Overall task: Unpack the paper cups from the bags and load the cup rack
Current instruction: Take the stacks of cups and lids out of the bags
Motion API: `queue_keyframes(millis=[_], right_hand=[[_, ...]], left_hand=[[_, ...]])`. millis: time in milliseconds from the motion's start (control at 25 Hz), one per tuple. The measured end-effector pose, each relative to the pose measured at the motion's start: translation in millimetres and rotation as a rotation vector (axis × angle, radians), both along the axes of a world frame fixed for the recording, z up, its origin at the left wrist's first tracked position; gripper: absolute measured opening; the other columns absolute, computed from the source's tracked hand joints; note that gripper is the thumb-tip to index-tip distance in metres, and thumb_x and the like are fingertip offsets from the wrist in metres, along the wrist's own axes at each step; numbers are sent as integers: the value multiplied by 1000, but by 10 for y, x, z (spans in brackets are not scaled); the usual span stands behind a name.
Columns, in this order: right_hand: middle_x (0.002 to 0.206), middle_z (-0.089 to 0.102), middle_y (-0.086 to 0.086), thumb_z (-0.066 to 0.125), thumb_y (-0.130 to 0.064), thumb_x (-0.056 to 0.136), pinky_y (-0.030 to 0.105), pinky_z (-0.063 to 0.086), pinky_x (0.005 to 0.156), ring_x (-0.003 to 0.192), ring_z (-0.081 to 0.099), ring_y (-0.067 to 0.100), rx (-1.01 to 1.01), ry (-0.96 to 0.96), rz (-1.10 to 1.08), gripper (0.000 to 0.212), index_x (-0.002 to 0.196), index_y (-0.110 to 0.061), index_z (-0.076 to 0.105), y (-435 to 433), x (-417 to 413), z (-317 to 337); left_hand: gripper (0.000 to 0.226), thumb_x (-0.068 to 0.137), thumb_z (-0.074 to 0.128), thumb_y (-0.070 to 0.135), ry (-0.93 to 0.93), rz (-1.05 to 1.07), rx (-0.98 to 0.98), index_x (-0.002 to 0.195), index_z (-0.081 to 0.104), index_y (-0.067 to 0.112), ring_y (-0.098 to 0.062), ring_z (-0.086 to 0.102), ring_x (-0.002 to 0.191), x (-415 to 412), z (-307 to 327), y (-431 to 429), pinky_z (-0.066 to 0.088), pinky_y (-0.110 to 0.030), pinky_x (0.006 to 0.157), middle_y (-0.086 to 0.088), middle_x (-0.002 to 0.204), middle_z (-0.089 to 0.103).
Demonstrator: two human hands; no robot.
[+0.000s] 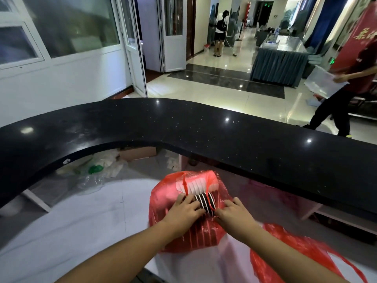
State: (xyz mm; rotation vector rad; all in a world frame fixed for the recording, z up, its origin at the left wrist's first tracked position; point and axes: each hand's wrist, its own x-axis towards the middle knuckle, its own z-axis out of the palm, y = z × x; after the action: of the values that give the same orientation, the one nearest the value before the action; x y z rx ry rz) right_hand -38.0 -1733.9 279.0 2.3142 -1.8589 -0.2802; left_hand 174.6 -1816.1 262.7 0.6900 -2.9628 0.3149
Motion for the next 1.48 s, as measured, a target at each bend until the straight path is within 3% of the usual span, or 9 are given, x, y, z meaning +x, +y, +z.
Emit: queue_keyframes(millis=[320,400,560,680,840,1000,1160,1240,1480], right_hand=[[54,52,-13,71,-35,75,35,26,64,61,48,15,-115,-137,42,21,61,-29,57,220,95,42],[63,57,-14,59,-42,78,34,28,66,66,53,15,-112,-142,95,16,68,-31,63,252,191,30],[88,59,-10,44,-49,74,31,41,75,81,56,16,-22,-141,192,39,98,-32,69,199,403,-13],[94,61,-5,60,-51,65,36,51,72,83,58,20,107,-93,179,54,114,-28,65,134,562,-44],[97,61,3,83,-56,50,43,46,74,84,59,26,201,15,55,83,122,-21,60,93,703,-56],[106,58,9,75,-48,65,49,40,86,92,56,32,216,88,61,68,119,-11,58,70,797,6],[85,60,6,72,-60,54,48,47,84,74,58,29,188,117,105,58,90,-15,69,5,724,65],[95,60,8,71,-57,63,47,44,87,83,60,31,226,97,85,58,101,-13,67,-7,718,76],[91,67,8,80,-53,56,48,46,83,78,66,32,259,100,6,65,104,-13,63,44,762,-39]], left_hand=[[21,87,54,34,115,-28,105,100,67,25,-24,54,105,389,79,458,41,-45,96,6,107,63],[20,87,53,35,102,-4,128,101,64,25,-24,55,101,530,-19,645,37,-43,92,6,105,63],[29,86,57,36,123,115,177,114,62,27,-28,59,100,706,-199,881,39,-45,93,2,107,62],[49,80,61,39,13,201,222,129,58,33,-32,59,108,888,-292,923,41,-48,99,-3,125,62],[65,80,55,46,-121,366,357,144,45,45,-40,59,117,1095,-276,903,47,-54,102,-12,141,57],[66,83,45,46,-106,374,267,149,40,40,-38,59,117,1246,-316,869,48,-54,103,-10,138,58],[44,82,56,30,-20,311,89,125,58,25,-30,59,100,1368,-334,670,44,-47,103,1,107,63],[29,73,69,22,-27,305,63,100,60,23,-27,58,86,1440,-343,539,43,-42,94,2,90,59],[34,55,74,25,-104,396,269,87,66,29,-21,60,81,1460,-573,522,53,-35,72,5,96,64]])
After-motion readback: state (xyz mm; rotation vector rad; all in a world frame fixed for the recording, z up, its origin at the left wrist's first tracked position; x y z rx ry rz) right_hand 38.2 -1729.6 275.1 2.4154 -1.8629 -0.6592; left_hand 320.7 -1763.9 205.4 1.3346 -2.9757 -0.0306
